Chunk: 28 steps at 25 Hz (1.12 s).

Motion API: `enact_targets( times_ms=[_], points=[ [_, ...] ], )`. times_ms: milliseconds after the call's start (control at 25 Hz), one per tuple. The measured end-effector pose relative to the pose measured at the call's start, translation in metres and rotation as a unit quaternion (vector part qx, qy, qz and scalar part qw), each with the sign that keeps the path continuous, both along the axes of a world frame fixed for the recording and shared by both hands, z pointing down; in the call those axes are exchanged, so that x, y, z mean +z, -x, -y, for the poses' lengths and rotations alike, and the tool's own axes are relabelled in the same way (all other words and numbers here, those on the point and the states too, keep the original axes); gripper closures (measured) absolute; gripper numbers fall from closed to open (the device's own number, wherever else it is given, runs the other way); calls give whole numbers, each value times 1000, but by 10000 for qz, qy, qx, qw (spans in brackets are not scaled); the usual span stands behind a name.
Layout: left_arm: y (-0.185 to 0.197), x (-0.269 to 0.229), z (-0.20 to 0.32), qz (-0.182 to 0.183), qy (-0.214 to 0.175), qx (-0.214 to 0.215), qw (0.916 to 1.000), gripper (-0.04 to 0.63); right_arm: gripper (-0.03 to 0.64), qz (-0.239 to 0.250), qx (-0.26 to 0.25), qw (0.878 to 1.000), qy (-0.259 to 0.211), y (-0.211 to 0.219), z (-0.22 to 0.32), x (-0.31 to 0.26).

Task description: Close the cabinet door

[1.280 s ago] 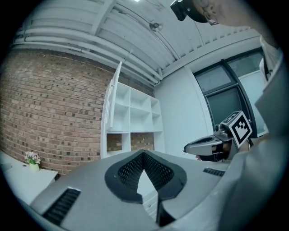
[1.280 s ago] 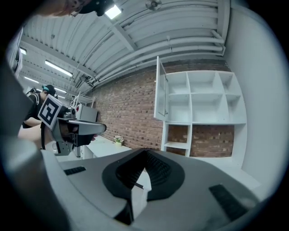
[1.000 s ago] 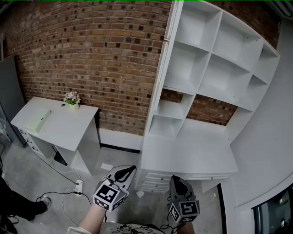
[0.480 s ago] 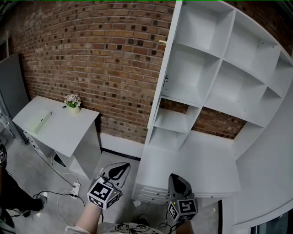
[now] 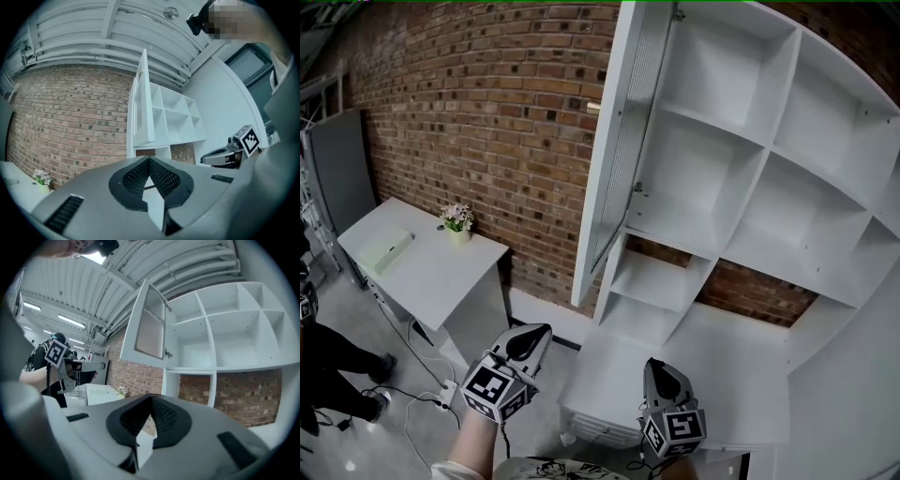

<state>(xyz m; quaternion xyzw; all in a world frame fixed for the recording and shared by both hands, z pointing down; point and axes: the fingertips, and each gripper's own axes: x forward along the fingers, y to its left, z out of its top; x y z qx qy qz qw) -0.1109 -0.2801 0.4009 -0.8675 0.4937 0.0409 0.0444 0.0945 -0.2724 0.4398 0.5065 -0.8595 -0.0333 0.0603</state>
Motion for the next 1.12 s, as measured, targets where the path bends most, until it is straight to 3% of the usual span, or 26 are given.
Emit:
enact_targets(
  times_ms=[400,840,960,1120],
  points=[
    [3,-84,49,-161,-783,280,9964,584,611,-120,153,9997,-178,-11,46,-9],
    [3,-219,71,-453,-1874,1191,9740,583,611,-85,204,9987,-457,3,58,-33],
    [-3,-248,68,-361,-1955,1485,9687,531,611,-47,151,9990,-415,8,59,-33],
    [-5,-289,65,-248,-2293,1504,9613,528,611,-153,129,9988,-453,11,62,-37]
  ],
)
